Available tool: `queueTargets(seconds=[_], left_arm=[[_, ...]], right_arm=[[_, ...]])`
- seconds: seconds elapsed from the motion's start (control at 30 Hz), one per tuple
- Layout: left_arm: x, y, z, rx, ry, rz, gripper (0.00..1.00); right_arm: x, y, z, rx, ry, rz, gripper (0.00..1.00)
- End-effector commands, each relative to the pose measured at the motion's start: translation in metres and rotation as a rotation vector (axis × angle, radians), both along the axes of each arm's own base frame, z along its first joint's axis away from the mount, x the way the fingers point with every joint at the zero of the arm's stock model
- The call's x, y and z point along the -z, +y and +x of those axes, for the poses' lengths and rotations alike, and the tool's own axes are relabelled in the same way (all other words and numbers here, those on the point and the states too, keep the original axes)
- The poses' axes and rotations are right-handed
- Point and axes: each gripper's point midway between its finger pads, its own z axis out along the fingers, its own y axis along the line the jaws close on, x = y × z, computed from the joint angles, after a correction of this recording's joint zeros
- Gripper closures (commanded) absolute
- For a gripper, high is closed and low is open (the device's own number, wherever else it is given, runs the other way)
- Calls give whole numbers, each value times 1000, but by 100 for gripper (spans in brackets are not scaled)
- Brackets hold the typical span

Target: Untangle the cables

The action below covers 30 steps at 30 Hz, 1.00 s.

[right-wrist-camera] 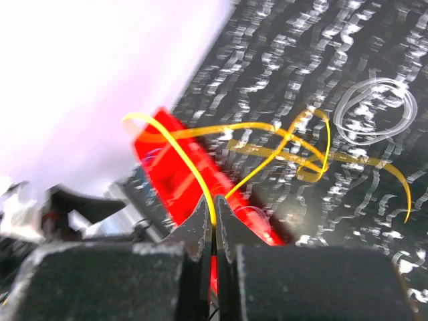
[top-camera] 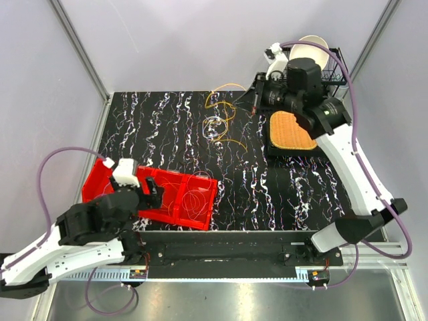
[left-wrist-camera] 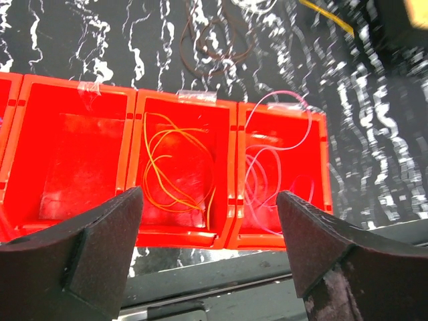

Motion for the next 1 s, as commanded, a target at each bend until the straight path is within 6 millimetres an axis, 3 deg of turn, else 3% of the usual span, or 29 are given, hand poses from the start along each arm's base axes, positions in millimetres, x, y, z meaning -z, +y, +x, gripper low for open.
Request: queueTargets(seconds=[0.0, 0.07, 0.23, 0.43, 0.47, 0.53, 0.57, 0.73, 0.83, 0.97], left_arm=[[-21, -3, -2, 29, -65, -121, 19], [-25, -7, -5, 73, -78, -158, 22], [-54, -50, -6, 231, -156, -283, 24], [-75, -111, 22, 323, -232, -188, 21], [-87, -120, 27, 337, -280, -199, 20], [-91, -136, 34, 357, -309, -198, 18], [-104, -144, 37, 366, -355, -227, 18], [-124, -169, 46, 392, -447, -250, 16], [-147, -183, 44, 433, -536, -299, 15], [-164, -195, 39, 487, -641, -272, 15]], right_arm=[[-13, 7, -28, -109, 16, 62, 100], [-18, 4, -38, -123, 14, 78, 100], [-34, 3, -60, -166, 3, 128, 100], [-47, 1, -85, -223, 7, 170, 100], [-48, 1, -89, -235, 10, 173, 100], [-50, 0, -96, -248, 13, 184, 100], [-51, 0, -99, -258, 20, 190, 100], [-54, -4, -114, -284, 23, 200, 100], [-52, -4, -116, -294, 36, 199, 100], [-52, -3, -118, -306, 42, 201, 100]])
